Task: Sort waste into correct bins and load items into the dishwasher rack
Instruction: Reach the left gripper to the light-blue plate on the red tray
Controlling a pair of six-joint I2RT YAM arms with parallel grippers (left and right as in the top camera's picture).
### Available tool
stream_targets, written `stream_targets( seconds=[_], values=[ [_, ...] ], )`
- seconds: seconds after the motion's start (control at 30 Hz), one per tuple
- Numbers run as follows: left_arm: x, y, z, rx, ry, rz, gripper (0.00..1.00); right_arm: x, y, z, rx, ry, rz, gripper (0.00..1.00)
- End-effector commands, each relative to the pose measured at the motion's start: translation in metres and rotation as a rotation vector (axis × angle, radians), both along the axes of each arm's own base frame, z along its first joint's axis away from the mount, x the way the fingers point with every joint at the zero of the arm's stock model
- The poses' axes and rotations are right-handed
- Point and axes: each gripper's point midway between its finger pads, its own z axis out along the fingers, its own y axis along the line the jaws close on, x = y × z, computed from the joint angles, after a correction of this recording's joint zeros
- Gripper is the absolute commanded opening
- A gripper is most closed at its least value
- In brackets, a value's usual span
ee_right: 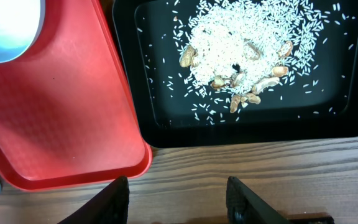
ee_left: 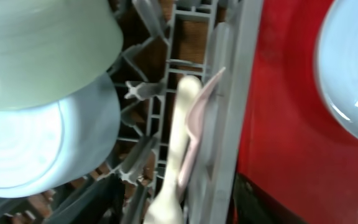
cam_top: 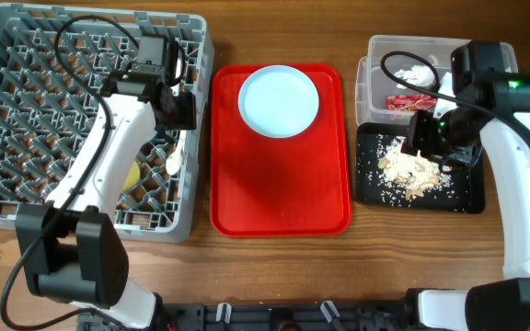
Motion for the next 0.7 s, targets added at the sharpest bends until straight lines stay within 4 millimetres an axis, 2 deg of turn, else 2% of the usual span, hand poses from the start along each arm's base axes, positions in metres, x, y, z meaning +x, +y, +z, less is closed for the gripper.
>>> stream_targets(
  seconds=[0.0, 0.07, 0.2, 0.3, 0.33, 0.47, 0.53, 0.67],
  values=[
    [-0.008, -0.047, 0.032, -0.18, -0.063, -0.118, 0.56, 0.002, -0.001, 0.011, -0.009, -0.042, 0.011, 0.51],
    [-0.01, -0.072, 0.044, -0.236, -0.097, -0.181, 0.56, 0.002, -0.001, 0.011, -0.008, -0.042, 0.011, 0.51],
    [-0.008, -0.119, 0.058, -0.261, -0.182, -0.304, 0.7, 0.002, -0.001, 0.011, -0.009, -0.043, 0.011, 0.51],
    [-0.001, -0.157, 0.056, -0.262, -0.241, -0.39, 0.79, 0.002, -0.001, 0.011, -0.009, -0.042, 0.011, 0.51],
    [0.002, -0.166, 0.053, -0.249, -0.258, -0.418, 0.79, 0.002, -0.001, 0.011, -0.009, -0.042, 0.011, 0.51],
    [0.011, -0.2, 0.03, -0.221, -0.284, -0.491, 0.81, 0.002, -0.001, 0.011, -0.008, -0.042, 0.011, 0.52],
    [0.014, -0.218, 0.009, -0.221, -0.275, -0.524, 0.82, 0.002, -0.001, 0.011, -0.009, -0.043, 0.011, 0.52],
    [0.016, -0.24, -0.031, -0.217, -0.24, -0.558, 0.87, 0.002, -0.001, 0.011, -0.008, -0.042, 0.011, 0.52]
  ],
)
